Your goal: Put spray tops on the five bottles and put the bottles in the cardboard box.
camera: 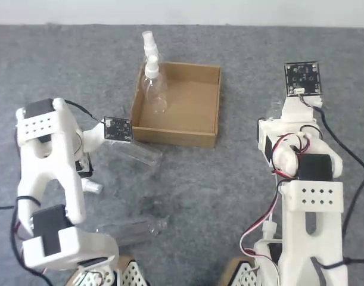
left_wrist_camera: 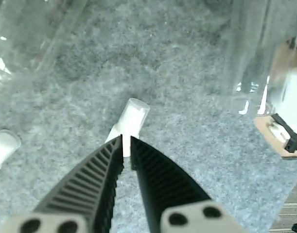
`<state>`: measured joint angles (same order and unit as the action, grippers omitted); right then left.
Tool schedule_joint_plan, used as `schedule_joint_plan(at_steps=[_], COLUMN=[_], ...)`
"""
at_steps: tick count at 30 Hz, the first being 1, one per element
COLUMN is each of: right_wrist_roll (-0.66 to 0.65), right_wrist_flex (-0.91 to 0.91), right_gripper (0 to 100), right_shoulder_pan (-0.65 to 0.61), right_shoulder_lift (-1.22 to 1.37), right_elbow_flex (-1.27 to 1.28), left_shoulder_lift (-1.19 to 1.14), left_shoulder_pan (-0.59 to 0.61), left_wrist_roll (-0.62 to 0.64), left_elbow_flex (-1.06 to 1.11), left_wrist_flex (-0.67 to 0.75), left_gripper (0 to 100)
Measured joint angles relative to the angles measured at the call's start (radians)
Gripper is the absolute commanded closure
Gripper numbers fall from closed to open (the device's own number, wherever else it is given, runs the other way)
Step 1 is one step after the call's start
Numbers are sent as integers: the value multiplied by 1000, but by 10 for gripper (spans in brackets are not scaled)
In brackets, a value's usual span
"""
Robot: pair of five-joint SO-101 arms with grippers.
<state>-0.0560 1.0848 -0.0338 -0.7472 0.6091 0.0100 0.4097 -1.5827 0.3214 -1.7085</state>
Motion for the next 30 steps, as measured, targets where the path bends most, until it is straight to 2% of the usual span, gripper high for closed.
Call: schedule_joint_plan(at_steps=[2, 6, 13, 20, 25, 30], right_wrist_roll=[0, 0, 0, 0, 0, 0], right_wrist_flex=[0, 0, 0, 0, 0, 0], right_gripper=[908, 908, 908, 908, 908, 908], right_shoulder_pan=[0, 0, 0, 0, 0, 0], right_shoulder_lift=[0, 0, 0, 0, 0, 0], right_elbow_flex=[0, 0, 0, 0, 0, 0], left_shoulder_lift=[0, 0, 0, 0, 0, 2], left_shoulder_pan=[2, 2, 2, -12, -12, -9], left_wrist_roll=[0, 2, 3, -3, -3, -3], left_elbow_flex=[0, 34, 216, 350, 428, 445], left_wrist_flex=[0, 25, 282, 445, 580, 559], left_gripper=[787, 782, 780, 784, 884, 972])
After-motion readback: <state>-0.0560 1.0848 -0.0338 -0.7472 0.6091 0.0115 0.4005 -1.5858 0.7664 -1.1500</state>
